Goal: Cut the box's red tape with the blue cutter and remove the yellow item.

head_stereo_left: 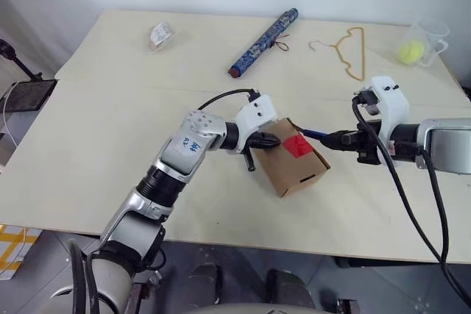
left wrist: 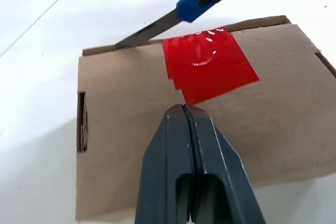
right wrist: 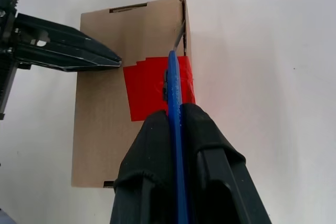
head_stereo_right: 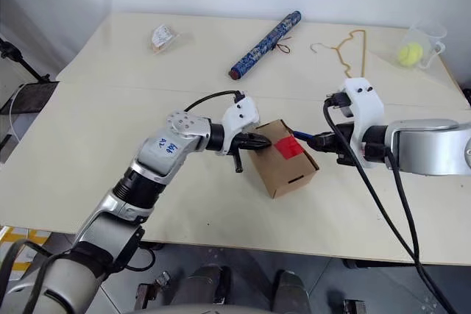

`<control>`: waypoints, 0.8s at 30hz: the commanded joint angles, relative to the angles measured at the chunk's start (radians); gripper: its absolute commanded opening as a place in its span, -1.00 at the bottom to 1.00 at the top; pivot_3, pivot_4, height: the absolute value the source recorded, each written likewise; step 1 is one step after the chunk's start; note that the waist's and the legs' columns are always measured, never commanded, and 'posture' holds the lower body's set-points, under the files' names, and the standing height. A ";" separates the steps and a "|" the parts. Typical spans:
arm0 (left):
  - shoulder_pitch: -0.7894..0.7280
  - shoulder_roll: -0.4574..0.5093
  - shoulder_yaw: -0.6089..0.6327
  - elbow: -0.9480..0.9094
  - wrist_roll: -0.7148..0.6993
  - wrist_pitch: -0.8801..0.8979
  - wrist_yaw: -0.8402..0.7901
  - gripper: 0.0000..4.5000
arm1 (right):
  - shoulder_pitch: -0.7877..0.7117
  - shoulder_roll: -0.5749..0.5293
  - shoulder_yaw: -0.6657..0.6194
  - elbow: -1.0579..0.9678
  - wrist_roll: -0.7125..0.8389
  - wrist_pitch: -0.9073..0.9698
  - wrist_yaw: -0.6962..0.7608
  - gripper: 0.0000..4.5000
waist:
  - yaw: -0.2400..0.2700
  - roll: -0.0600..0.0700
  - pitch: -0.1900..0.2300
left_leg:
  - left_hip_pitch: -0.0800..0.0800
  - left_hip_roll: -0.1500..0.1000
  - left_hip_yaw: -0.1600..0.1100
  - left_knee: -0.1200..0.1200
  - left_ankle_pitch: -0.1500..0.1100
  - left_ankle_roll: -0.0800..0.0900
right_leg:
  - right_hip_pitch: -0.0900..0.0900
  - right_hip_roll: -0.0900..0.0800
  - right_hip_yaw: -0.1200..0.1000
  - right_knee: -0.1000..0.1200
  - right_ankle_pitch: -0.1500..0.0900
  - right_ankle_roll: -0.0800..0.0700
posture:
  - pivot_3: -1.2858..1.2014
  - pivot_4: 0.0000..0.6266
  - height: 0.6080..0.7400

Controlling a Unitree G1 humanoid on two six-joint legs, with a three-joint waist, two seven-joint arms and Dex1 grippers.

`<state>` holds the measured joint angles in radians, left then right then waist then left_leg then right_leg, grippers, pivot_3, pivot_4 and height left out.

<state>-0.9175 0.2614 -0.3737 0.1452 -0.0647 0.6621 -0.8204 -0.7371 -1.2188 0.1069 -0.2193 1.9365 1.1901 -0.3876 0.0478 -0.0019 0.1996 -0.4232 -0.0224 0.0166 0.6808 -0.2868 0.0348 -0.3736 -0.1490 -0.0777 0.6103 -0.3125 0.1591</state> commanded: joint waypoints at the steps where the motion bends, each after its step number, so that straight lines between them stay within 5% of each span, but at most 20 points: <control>1: 0.013 -0.003 -0.037 0.031 0.038 0.016 0.017 -1.00 | -0.021 -0.018 0.029 0.013 0.036 0.057 0.038 -0.96 | 0.000 0.000 0.000 | 0.000 0.000 0.000 0.000 0.000 0.000 | 0.000 0.000 0.000 0.000 0.000 0.000 | 0.03 -0.52 1.00; 10: 0.021 -0.028 -0.060 0.049 0.057 0.002 0.030 -1.00 | -0.162 -0.044 0.127 0.152 0.036 0.180 0.064 -0.96 | 0.008 0.000 0.000 | 0.000 0.000 0.000 0.001 0.000 0.000 | 0.001 0.000 0.000 -0.002 0.000 0.000 | 0.03 -0.52 1.00; 24: 0.036 -0.046 -0.067 0.056 0.061 -0.011 0.036 -1.00 | -0.164 -0.121 0.193 0.244 0.036 0.272 0.187 -0.96 | 0.017 0.001 -0.001 | 0.000 0.000 0.000 0.000 -0.001 0.001 | 0.001 0.000 0.000 -0.003 0.000 0.000 | 0.03 -0.52 1.00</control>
<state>-0.9174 0.2123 -0.3991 0.1686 -0.0375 0.6283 -0.7863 -0.9154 -1.3119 0.2662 0.0282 1.9497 1.3981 -0.2085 0.0651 -0.0013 0.1986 -0.4233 -0.0226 0.0160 0.6809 -0.2878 0.0356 -0.3723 -0.1492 -0.0784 0.6076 -0.3125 0.1590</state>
